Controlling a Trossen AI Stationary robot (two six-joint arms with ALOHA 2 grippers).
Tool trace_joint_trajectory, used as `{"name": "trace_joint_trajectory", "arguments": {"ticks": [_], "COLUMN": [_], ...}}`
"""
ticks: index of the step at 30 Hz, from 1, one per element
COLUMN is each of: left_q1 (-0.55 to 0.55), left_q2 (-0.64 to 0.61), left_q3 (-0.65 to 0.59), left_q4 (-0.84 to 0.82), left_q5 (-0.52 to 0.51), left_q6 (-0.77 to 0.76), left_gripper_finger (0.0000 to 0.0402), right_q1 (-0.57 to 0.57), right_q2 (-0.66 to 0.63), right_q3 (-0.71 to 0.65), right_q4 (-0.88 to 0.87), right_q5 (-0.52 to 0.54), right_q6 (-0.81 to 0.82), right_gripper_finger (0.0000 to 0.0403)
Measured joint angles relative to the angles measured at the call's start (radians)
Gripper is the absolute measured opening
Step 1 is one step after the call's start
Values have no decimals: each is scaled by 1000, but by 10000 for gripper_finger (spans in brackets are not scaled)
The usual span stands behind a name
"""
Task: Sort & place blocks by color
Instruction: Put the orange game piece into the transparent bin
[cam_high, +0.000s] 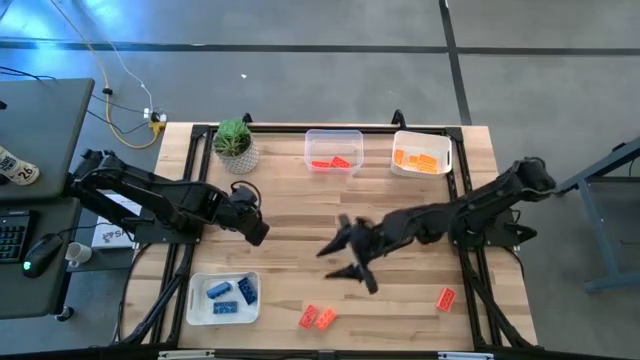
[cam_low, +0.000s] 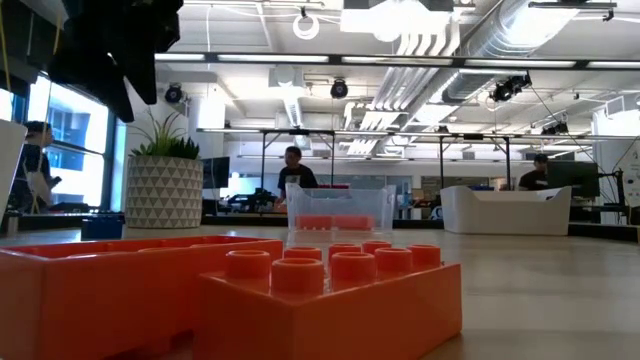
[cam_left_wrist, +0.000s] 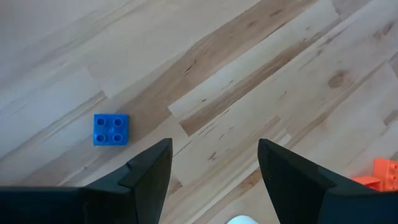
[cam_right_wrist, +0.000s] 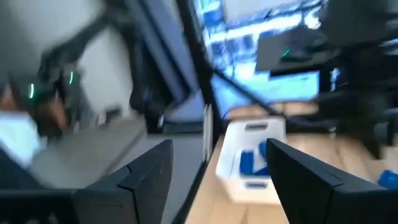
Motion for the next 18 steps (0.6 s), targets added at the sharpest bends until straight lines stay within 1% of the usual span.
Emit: {"name": "trace_joint_trajectory", "arguments": {"ticks": [4,8,13,18], "left_q1": [0,0,0,0], "left_q2": [0,0,0,0], "left_q3": [-11,-11,-11,-11], "left_q4": [-2,-1,0,0], "left_q5": [0,-1,-8,-9], "left_q6": [-6,-6,-14,-14], "left_gripper_finger": [225,225,225,225], "right_q1": [31,57,48,41], "right_q2": [91,167,221,261], "right_q3": [101,163,175,175], "right_q4": [-170,-324,-329,-369], "right_q5": [-55,-85,-202,-206], "right_q6": [-100,-168,-217,-302], "right_gripper_finger": [240,240,240,240]}}
